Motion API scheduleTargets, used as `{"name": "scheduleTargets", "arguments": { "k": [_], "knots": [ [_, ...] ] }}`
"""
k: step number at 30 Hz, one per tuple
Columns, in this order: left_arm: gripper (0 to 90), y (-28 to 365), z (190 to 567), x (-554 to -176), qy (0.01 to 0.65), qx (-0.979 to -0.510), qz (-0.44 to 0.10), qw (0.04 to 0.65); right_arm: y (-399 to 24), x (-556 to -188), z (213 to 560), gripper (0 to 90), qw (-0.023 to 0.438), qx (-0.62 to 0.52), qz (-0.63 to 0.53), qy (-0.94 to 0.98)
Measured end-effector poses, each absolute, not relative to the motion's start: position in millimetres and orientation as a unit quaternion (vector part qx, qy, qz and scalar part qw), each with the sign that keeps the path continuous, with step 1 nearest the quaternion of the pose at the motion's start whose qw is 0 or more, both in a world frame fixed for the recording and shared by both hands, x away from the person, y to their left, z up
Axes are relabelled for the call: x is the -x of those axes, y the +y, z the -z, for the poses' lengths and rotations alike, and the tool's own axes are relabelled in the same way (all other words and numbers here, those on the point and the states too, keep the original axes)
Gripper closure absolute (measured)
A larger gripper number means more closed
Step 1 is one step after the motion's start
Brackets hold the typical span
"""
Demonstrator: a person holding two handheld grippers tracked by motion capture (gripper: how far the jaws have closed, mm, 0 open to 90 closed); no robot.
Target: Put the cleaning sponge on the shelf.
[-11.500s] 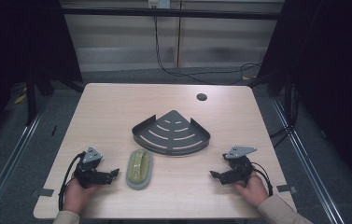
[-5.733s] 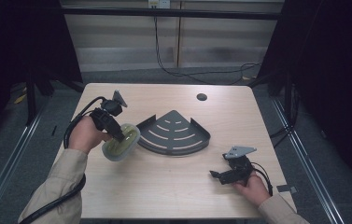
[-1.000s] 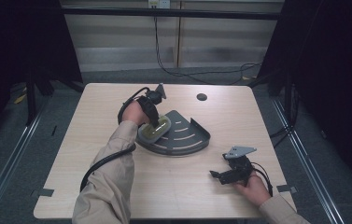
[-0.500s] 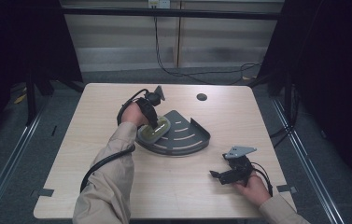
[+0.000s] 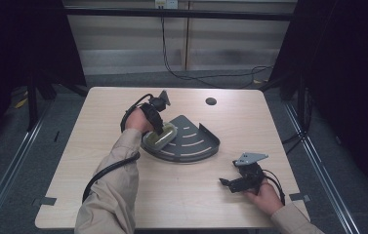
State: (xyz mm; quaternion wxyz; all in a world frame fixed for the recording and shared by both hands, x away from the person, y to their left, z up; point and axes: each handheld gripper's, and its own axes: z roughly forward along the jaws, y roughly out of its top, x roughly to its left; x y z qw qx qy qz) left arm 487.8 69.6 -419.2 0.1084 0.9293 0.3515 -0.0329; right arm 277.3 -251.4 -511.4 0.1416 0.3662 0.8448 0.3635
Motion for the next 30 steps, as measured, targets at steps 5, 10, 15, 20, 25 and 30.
{"name": "scheduleTargets", "arguments": {
  "k": [5,10,15,20,25,30],
  "knots": [
    [70.9,70.9,419.4,-487.4,0.354,-0.928,0.033,0.108,-251.4,-277.2,511.4,10.9,0.141,-0.367,-0.364,0.845],
    [70.8,71.6,419.2,-487.1,0.357,-0.927,0.035,0.106,-251.4,-277.3,511.4,10.9,0.142,-0.366,-0.364,0.845],
    [70.2,70.9,417.8,-487.2,0.363,-0.926,0.034,0.097,-251.4,-277.3,511.4,10.9,0.142,-0.366,-0.364,0.845],
    [65.0,71.5,416.2,-486.8,0.371,-0.923,0.029,0.095,-251.4,-277.3,511.4,10.9,0.142,-0.366,-0.363,0.845],
    [56.2,72.4,412.4,-485.6,0.375,-0.921,0.027,0.098,-251.3,-277.2,511.5,10.9,0.141,-0.367,-0.364,0.844],
    [48.9,71.9,409.8,-484.3,0.376,-0.921,0.021,0.099,-251.4,-277.2,511.3,10.9,0.141,-0.367,-0.363,0.845]
  ]
}}
